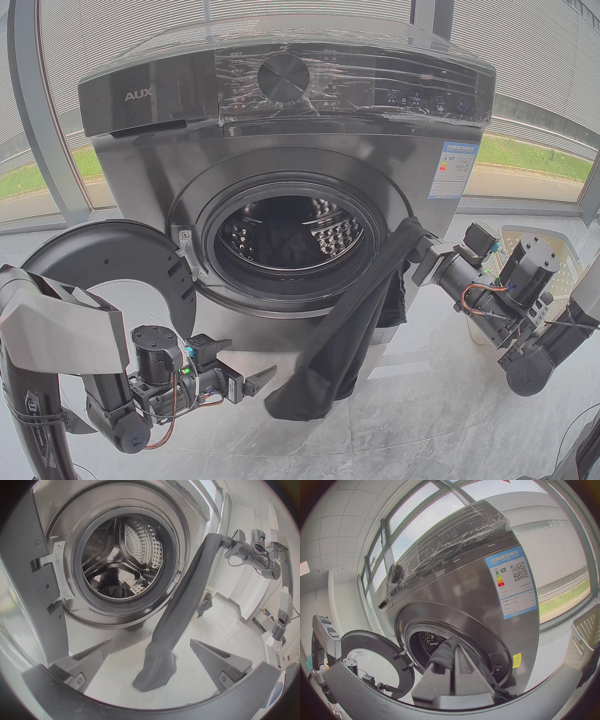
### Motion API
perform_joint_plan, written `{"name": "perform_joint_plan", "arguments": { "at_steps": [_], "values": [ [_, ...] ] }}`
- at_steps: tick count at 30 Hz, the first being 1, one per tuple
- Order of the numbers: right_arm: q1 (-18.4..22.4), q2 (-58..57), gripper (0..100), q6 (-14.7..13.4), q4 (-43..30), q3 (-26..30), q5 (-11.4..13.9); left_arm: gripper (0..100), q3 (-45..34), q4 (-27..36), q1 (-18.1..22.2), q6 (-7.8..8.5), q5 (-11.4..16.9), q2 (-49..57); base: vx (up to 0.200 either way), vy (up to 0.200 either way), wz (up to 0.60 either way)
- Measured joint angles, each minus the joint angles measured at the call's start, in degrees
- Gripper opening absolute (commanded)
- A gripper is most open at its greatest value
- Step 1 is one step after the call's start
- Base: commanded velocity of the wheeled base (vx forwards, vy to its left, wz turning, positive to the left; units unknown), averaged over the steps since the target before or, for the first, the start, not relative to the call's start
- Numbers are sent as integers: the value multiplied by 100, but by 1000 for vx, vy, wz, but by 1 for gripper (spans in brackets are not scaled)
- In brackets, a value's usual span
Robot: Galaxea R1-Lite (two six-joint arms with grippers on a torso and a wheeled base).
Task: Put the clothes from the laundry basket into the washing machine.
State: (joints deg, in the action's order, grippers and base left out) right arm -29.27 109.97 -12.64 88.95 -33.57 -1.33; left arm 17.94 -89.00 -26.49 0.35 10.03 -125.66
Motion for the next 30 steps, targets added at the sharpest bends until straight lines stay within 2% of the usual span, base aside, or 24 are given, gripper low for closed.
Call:
{"name": "perform_joint_plan", "arguments": {
  "at_steps": [4, 6, 17, 25, 30],
  "values": [
    [9, 37, 0, 4, 2, -52, 2, 100, -158, -1, -11, 2, 288, 41, 0, 0, 0],
    [-20, 41, 0, -7, 0, -51, 32, 100, -183, -1, -32, 0, 345, 79, 0, 0, 0],
    [-697, -83, 0, -41, 2, 4, 57, 100, 308, 2, -234, -128, 368, 85, 0, 0, 0],
    [-936, -245, 0, -63, 2, 9, 73, 100, 940, 2, -612, -256, 384, -221, 0, 0, 0],
    [-995, -280, 0, -73, 2, 6, 71, 100, 1190, 2, -791, -262, 592, -457, 0, 0, 0]
  ]
}}
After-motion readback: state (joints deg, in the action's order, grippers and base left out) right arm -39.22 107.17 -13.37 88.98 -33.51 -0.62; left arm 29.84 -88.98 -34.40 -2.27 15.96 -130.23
